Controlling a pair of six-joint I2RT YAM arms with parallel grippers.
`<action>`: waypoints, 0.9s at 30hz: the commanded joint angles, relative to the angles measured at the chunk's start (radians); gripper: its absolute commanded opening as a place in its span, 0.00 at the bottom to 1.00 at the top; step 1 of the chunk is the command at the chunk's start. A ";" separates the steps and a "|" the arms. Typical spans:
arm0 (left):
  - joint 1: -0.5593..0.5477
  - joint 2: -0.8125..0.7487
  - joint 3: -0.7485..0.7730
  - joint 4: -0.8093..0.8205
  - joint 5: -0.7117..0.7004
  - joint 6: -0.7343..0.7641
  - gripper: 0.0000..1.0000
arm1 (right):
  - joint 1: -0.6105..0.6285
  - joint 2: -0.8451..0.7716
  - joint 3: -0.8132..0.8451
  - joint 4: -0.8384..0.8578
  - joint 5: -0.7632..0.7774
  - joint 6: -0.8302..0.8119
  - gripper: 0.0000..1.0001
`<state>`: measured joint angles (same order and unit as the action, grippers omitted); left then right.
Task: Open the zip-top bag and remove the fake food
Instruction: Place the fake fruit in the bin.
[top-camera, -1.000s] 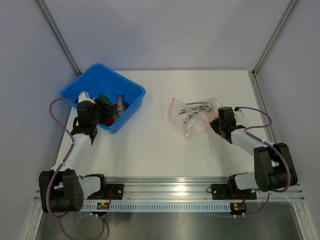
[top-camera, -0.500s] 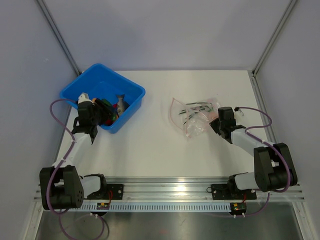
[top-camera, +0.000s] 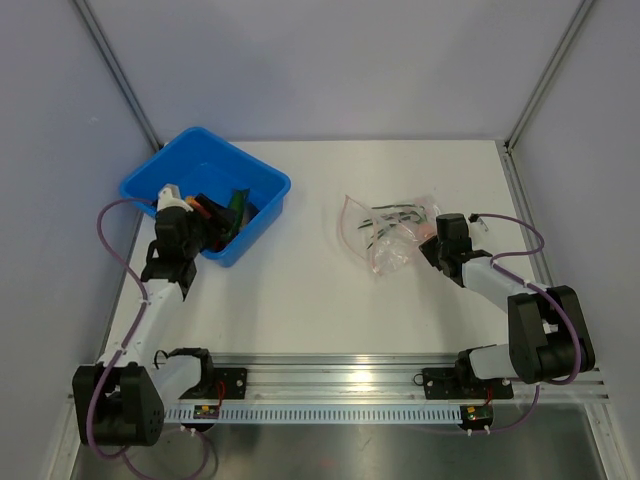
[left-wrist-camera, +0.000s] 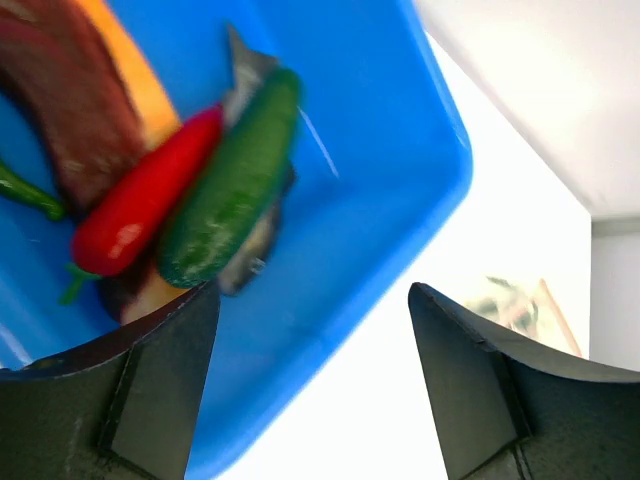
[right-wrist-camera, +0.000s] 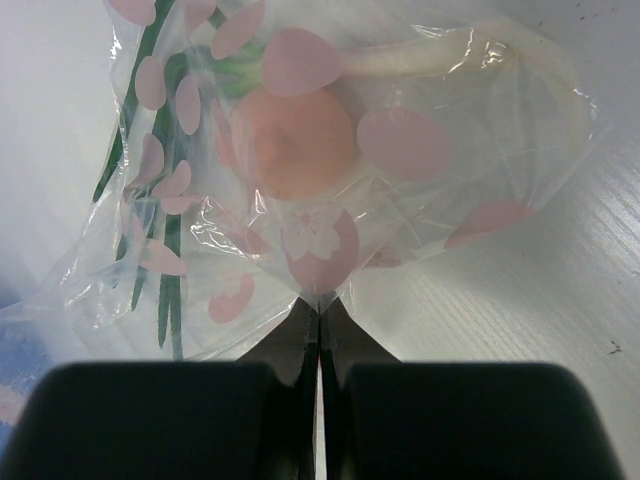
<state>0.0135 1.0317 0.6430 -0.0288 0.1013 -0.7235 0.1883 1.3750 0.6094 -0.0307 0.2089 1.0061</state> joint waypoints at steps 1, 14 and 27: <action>-0.128 -0.079 0.003 -0.005 -0.055 0.041 0.79 | -0.007 -0.005 0.016 0.011 0.023 -0.009 0.00; -0.340 -0.128 0.009 0.024 -0.118 0.067 0.79 | -0.007 0.002 0.016 0.014 0.017 -0.014 0.00; -0.546 0.002 0.093 0.024 -0.124 0.117 0.77 | -0.006 0.003 0.029 0.002 0.024 -0.035 0.00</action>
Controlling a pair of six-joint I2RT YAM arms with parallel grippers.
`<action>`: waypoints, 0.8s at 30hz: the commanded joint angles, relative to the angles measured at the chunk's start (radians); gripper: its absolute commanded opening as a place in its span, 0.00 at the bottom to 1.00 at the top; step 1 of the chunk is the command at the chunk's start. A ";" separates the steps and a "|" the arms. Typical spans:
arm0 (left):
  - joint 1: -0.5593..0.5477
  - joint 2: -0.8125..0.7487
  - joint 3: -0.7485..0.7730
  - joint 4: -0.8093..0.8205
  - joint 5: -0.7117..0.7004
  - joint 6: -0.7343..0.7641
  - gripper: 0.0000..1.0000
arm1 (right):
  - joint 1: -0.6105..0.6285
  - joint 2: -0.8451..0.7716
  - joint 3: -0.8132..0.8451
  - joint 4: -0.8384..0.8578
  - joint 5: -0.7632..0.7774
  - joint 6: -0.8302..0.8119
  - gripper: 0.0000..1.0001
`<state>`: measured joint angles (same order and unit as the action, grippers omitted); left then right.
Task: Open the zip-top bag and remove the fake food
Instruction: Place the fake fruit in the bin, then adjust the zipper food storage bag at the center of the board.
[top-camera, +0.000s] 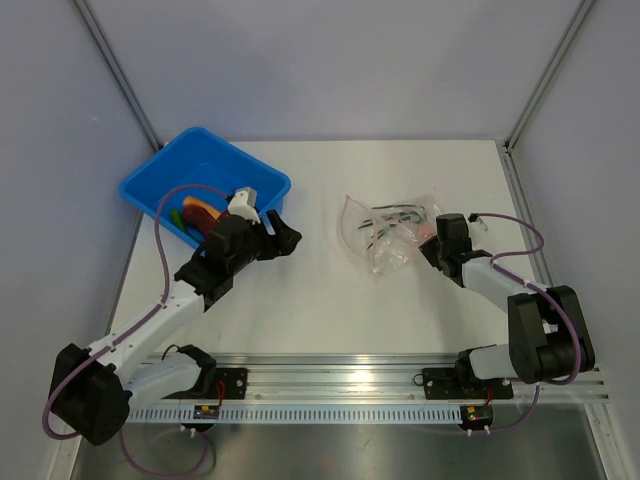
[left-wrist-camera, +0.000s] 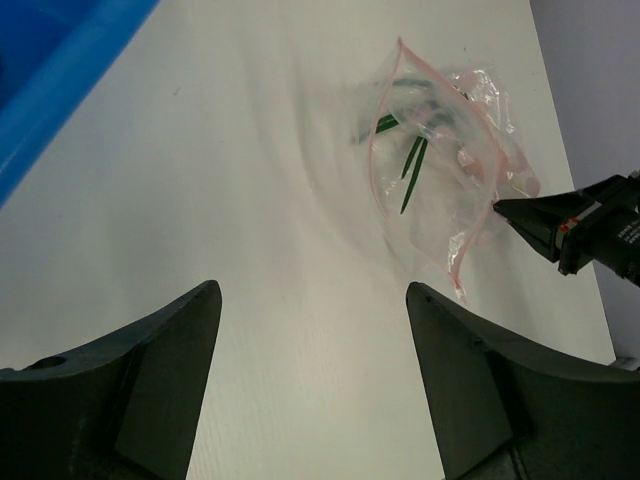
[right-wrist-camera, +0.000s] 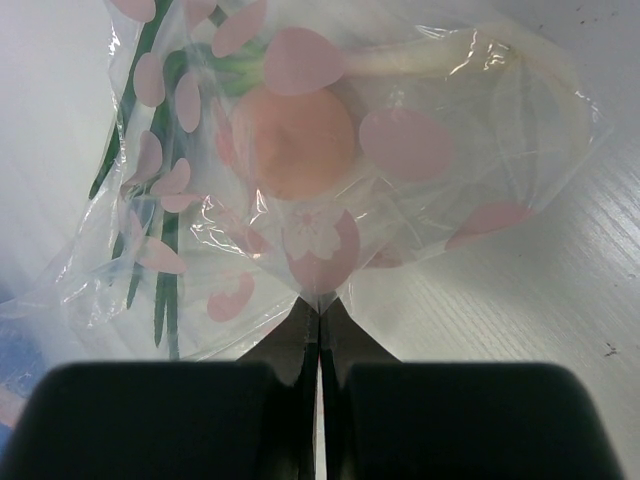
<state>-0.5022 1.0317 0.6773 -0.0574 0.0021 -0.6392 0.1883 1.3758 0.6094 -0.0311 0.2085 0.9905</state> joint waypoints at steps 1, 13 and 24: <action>-0.042 0.005 0.059 0.053 -0.031 0.036 0.77 | -0.007 0.003 0.029 0.003 0.020 -0.021 0.00; -0.048 0.112 0.087 0.053 -0.016 0.076 0.77 | -0.007 0.022 0.056 -0.018 -0.015 -0.029 0.00; -0.048 0.179 0.107 0.082 0.047 0.084 0.77 | -0.006 0.009 0.053 -0.015 -0.014 -0.038 0.00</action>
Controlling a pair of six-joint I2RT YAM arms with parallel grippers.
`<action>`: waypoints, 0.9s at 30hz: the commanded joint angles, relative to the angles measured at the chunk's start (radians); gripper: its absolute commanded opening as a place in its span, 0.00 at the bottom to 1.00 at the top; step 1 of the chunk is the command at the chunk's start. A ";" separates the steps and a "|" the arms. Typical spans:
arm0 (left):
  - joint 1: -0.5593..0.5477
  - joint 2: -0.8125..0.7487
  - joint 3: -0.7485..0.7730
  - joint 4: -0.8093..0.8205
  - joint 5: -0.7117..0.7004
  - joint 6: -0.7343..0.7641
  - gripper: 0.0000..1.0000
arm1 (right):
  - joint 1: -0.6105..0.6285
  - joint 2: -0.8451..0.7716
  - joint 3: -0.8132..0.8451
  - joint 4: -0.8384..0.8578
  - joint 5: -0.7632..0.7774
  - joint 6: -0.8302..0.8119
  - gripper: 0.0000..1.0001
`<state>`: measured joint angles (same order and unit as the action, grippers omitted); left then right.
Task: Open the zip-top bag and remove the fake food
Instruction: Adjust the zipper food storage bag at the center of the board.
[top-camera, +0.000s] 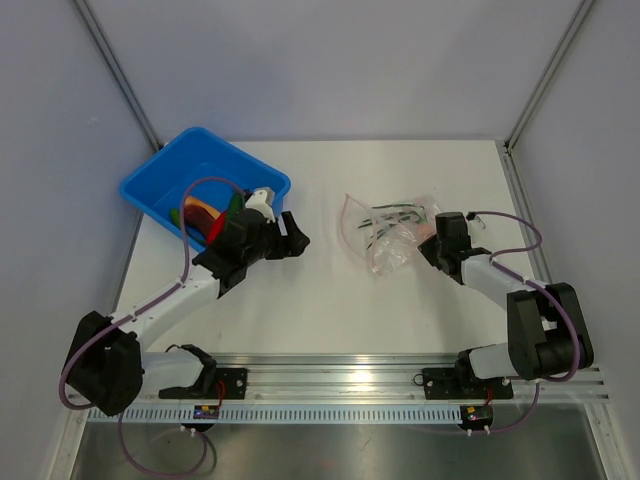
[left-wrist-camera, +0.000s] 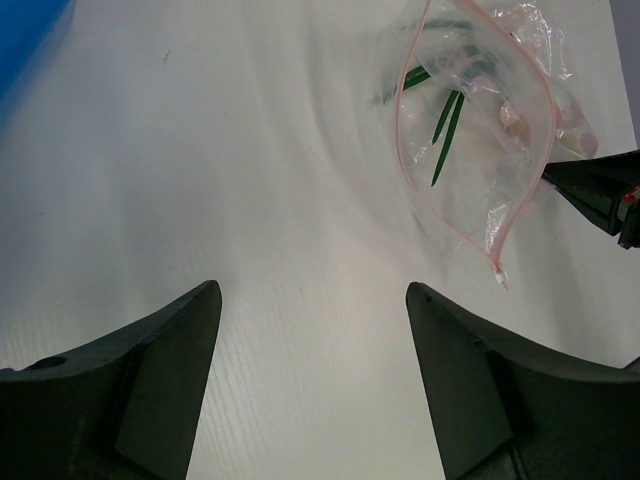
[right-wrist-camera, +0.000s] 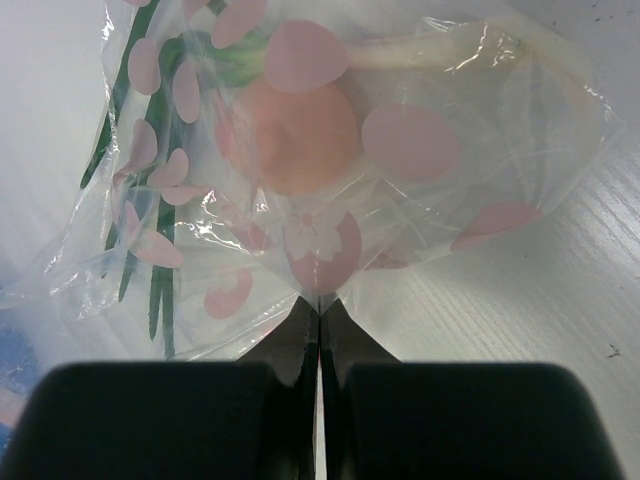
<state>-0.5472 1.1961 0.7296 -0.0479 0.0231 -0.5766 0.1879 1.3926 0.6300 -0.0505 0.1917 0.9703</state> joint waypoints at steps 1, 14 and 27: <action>-0.003 0.025 0.057 0.071 0.032 0.023 0.77 | -0.007 -0.006 0.034 0.003 0.005 -0.021 0.00; -0.003 0.175 0.110 0.072 0.053 0.029 0.66 | -0.005 -0.006 0.037 -0.003 0.002 -0.018 0.00; -0.003 0.333 0.180 0.255 0.192 0.058 0.57 | 0.016 -0.027 -0.026 0.130 -0.058 -0.028 0.00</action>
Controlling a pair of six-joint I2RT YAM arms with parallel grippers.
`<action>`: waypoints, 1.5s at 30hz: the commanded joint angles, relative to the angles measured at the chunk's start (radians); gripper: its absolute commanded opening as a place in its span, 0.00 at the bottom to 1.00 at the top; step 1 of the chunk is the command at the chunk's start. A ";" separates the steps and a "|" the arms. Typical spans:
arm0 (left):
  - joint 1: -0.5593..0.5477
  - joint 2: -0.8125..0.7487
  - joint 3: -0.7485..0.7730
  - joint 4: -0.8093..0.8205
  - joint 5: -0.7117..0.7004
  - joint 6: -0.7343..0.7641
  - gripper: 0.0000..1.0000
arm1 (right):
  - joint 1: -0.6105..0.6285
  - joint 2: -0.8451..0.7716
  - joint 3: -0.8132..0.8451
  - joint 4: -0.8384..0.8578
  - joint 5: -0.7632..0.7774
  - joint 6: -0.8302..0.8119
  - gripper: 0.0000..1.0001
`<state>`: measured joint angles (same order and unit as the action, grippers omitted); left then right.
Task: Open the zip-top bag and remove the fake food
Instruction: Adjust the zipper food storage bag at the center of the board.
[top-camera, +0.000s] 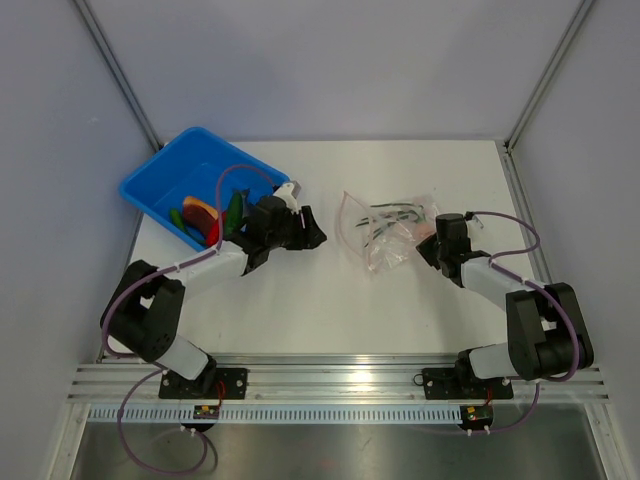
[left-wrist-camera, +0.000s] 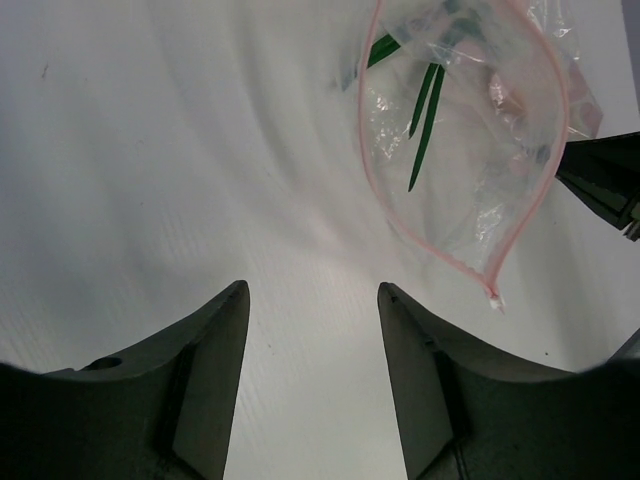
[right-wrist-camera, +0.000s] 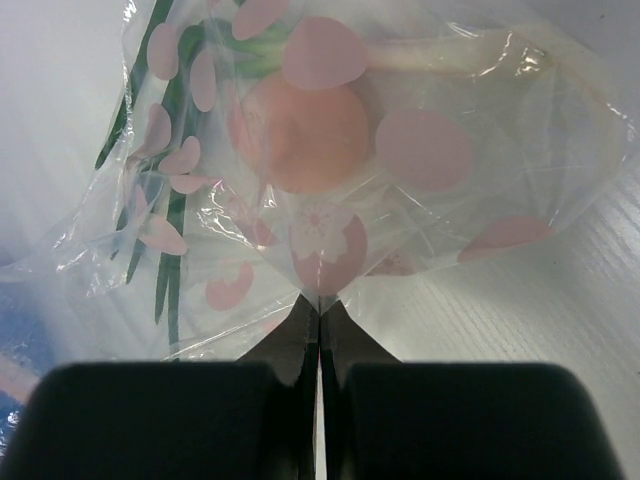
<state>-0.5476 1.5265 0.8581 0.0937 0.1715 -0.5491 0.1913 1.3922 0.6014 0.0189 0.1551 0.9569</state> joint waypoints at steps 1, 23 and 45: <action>-0.003 0.004 0.052 0.127 0.042 0.032 0.57 | 0.019 -0.028 0.003 0.062 -0.020 -0.017 0.00; -0.011 0.167 0.163 0.069 0.011 0.032 0.48 | 0.250 0.024 0.046 0.118 -0.002 -0.044 0.00; -0.009 0.207 0.167 0.067 0.033 0.012 0.47 | 0.273 -0.120 0.103 0.018 0.054 -0.256 0.70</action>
<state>-0.5545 1.7260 0.9943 0.1211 0.1925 -0.5320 0.4564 1.3025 0.6678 0.0547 0.1577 0.7540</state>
